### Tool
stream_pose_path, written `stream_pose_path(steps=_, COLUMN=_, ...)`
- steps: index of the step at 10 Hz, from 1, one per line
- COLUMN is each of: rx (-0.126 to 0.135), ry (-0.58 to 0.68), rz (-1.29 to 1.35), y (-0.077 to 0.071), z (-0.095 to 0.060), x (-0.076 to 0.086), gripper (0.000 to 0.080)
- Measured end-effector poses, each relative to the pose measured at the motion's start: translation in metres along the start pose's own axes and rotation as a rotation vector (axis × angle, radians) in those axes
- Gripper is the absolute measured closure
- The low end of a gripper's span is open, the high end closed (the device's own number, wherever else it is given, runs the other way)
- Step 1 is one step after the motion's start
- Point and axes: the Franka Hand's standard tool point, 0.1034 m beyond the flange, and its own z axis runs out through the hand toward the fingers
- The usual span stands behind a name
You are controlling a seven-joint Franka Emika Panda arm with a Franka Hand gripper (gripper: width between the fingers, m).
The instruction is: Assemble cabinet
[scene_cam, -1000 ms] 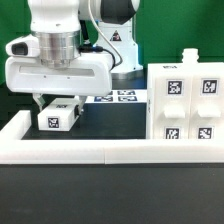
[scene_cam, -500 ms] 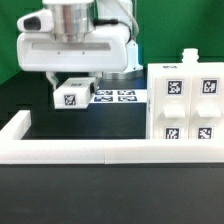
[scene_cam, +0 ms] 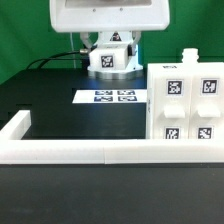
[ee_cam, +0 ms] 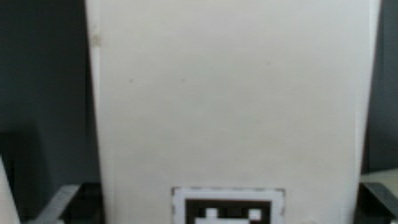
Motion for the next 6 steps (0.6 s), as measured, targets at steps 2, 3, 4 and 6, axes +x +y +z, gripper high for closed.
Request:
stream_pose_path(steps=2, rx=-0.005, ry=-0.013, rz=0.059, y=-0.045, z=-0.025, x=0.015, gripper=0.024)
stream_pose_path(steps=3, rx=-0.006, ry=-0.011, rz=0.043, y=-0.056, z=-0.029, x=0.022, gripper=0.024)
stream_pose_path(steps=4, rx=-0.006, ry=-0.013, rz=0.04, y=-0.053, z=-0.026, x=0.021, gripper=0.024)
stream_pose_path(steps=6, rx=-0.007, ry=-0.015, rz=0.04, y=-0.053, z=-0.025, x=0.021, gripper=0.024)
